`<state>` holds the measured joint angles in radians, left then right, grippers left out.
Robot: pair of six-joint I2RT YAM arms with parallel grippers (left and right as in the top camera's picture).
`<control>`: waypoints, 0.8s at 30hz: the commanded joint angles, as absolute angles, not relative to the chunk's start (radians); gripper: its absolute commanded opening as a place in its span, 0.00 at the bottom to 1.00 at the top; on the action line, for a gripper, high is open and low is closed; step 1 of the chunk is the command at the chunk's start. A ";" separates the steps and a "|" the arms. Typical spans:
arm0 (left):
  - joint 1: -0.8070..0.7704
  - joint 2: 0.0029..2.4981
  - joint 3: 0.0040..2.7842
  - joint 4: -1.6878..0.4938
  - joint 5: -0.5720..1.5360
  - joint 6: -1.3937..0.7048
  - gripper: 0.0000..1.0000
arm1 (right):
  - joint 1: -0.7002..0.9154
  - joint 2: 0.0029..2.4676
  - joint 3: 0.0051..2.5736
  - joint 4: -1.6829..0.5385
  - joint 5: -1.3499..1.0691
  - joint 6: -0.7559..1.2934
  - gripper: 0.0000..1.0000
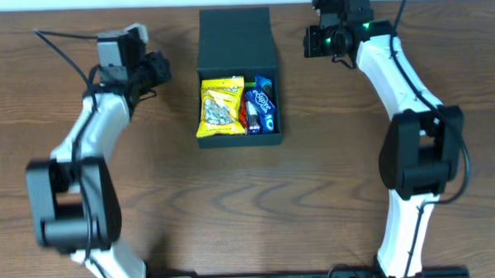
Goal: Pack container
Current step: 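Move both grippers behind the upright lid and push it forward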
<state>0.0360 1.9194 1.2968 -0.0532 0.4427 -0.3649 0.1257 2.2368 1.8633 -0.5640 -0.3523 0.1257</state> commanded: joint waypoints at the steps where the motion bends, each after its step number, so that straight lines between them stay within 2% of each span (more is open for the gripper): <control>1: 0.039 2.060 1.475 -0.131 0.551 -0.431 0.06 | 0.104 2.336 1.880 -0.540 -0.501 0.194 0.01; 10: 0.025 2.408 1.927 -0.443 0.627 -0.447 0.06 | 0.107 2.482 1.995 -0.533 -0.631 0.232 0.01; 24: -0.027 2.497 1.986 -0.472 0.728 -0.514 0.06 | 0.144 2.499 2.001 -0.545 -0.701 0.233 0.01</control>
<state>-0.0177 2.4832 1.9549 -0.4679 0.6857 -0.5018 0.1276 2.4847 1.9850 -0.5388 -0.6674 0.2241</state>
